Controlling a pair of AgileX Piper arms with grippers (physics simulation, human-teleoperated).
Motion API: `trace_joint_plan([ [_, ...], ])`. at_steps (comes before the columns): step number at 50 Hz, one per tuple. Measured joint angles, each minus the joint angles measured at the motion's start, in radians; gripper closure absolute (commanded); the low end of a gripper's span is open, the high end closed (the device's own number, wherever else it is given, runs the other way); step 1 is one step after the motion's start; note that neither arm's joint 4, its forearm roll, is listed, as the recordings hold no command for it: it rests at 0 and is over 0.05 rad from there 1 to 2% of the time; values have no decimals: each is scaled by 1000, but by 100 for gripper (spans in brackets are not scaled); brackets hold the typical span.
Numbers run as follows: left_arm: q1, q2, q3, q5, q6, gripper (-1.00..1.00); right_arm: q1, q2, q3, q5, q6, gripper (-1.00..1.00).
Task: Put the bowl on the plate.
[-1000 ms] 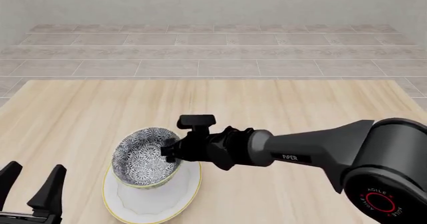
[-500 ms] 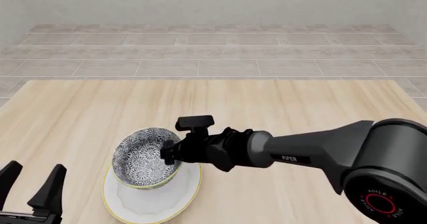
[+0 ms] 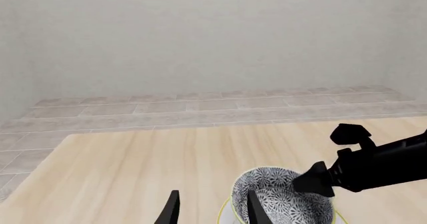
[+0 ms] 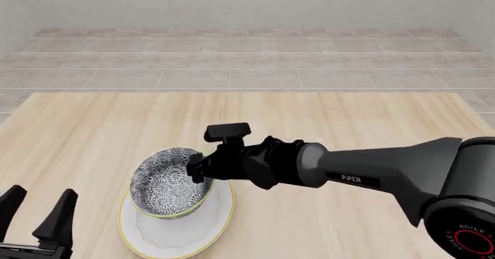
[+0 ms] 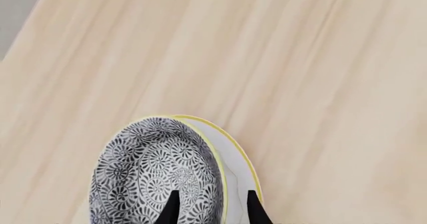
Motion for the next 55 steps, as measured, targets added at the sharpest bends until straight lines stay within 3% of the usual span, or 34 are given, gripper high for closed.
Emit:
trace_joint_plan([
  [32,-5,18,0,-16,-1,-100,-30,-150,-19,123,-94,-100],
  [55,-9,48,0,-42,7,-100,-53,-342,47,184,-154,-100],
])
